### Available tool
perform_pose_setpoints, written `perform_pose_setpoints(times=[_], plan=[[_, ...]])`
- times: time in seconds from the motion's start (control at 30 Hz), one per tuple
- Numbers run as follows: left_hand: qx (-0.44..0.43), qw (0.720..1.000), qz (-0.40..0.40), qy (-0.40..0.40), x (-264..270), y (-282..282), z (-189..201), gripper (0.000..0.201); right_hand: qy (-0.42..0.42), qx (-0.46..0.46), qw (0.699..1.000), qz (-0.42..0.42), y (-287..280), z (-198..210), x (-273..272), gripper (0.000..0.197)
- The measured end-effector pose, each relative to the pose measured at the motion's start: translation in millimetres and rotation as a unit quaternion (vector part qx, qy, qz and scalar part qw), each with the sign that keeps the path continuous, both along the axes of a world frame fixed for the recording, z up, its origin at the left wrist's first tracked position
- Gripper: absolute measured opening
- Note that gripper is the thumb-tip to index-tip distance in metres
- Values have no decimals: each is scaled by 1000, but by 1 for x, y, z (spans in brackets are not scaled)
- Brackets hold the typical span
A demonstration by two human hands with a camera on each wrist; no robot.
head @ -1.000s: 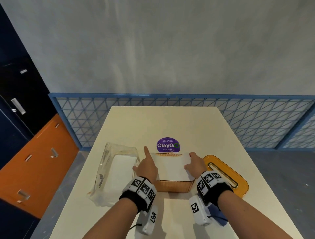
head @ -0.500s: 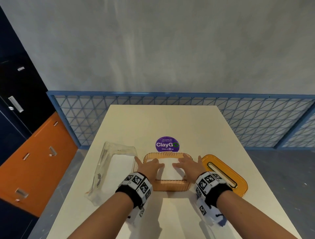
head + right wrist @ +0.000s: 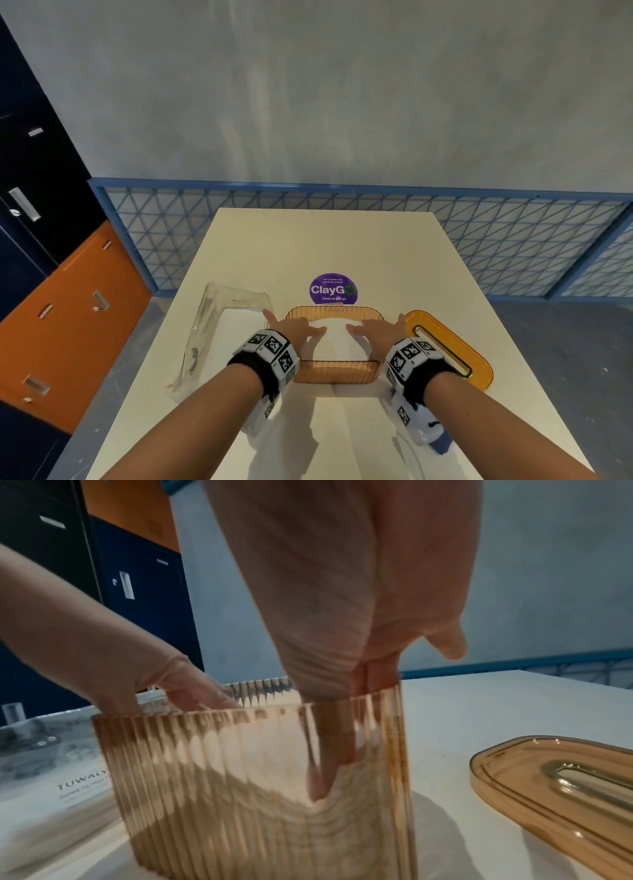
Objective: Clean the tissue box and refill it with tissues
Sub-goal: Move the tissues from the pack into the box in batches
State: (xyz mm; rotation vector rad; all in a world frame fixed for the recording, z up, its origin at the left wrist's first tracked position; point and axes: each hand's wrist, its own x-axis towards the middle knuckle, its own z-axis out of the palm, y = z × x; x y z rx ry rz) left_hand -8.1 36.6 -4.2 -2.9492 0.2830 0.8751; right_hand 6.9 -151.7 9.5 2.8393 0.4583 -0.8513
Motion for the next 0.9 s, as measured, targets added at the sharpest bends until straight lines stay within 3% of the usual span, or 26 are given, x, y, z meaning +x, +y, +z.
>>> perform_pose_setpoints(times=[0.13, 0.23, 0.3, 0.37, 0.43, 0.53, 0.6, 0.67, 0.77, 0.9], plan=[[6, 1000, -10, -24, -3, 0, -1, 68, 26, 45, 996, -73, 5, -6, 4, 47], [-2, 997, -24, -76, -9, 0, 0, 61, 11, 34, 999, -33, 4, -2, 1, 43], [-45, 987, -14, -152, -16, 4, 4, 44, -47, 34, 998, 11, 1, 4, 1, 44], [-123, 954, 53, -269, -22, 15, 2, 31, -140, 95, 986, 13, -5, 9, 1, 42], [-169, 906, 174, -346, -25, 33, -7, 28, -214, 164, 962, -31, -13, 13, 1, 36], [-135, 896, 332, -263, -30, 59, -31, 33, -230, 187, 951, -94, -24, 4, 2, 38], [-105, 904, 377, -173, -31, 65, -45, 37, -184, 206, 954, -119, -27, -5, 4, 43], [-89, 909, 385, -132, -32, 64, -55, 46, -121, 233, 956, -132, -28, -11, 5, 47], [-60, 910, 384, -143, -32, 60, -62, 58, -79, 252, 952, -155, -28, -13, 5, 49], [-39, 913, 378, -150, -31, 57, -63, 48, -86, 256, 949, -163, -28, -13, 3, 50]])
